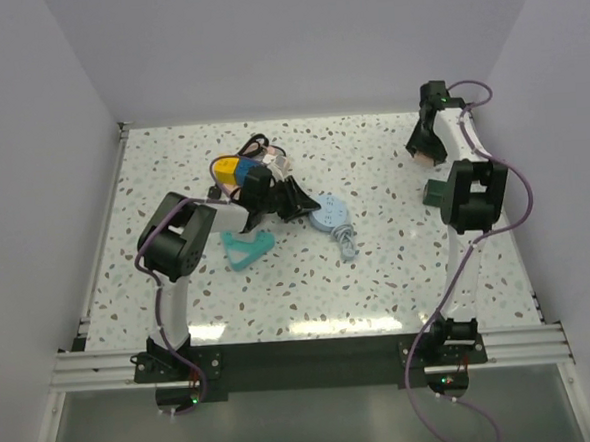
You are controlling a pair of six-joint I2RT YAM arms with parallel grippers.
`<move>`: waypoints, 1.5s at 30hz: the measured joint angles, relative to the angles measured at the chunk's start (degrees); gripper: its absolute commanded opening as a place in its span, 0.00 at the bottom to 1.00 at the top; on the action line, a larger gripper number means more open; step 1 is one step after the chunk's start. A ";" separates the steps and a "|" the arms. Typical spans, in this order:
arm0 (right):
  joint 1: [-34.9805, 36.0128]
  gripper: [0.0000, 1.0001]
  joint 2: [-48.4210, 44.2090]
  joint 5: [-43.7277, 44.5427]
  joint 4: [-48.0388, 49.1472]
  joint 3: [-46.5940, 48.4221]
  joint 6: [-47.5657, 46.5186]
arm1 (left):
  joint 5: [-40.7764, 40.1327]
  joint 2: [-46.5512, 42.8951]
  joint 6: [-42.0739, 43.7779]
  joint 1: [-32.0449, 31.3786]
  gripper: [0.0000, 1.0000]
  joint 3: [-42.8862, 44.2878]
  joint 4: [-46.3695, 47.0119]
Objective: Pull the plug off the socket
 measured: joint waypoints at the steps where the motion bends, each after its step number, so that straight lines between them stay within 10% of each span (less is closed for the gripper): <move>1: -1.18 0.12 2.10 1.22 -1.14 1.53 0.28 | 0.00 -0.04 0.02 0.00 0.00 0.00 -0.02; 7: -6.91 0.39 8.26 4.66 -4.17 6.19 1.03 | 0.07 -0.13 0.24 0.00 0.00 0.09 -0.33; 12: -7.80 0.99 7.89 4.90 -3.74 4.81 1.73 | 0.22 -0.13 0.31 0.00 0.00 0.11 -0.33; 22: -6.67 0.99 -0.39 3.98 -3.85 0.48 3.43 | 0.55 -0.13 1.09 0.00 0.00 0.96 -1.57; 34: -3.96 0.99 -28.72 -11.39 6.69 -26.51 2.36 | 0.70 0.59 2.05 0.00 0.00 4.46 -4.81; 45: 9.77 0.99 -27.21 -26.75 11.34 -44.04 0.07 | -1.11 13.11 1.68 0.83 0.00 26.23 -9.88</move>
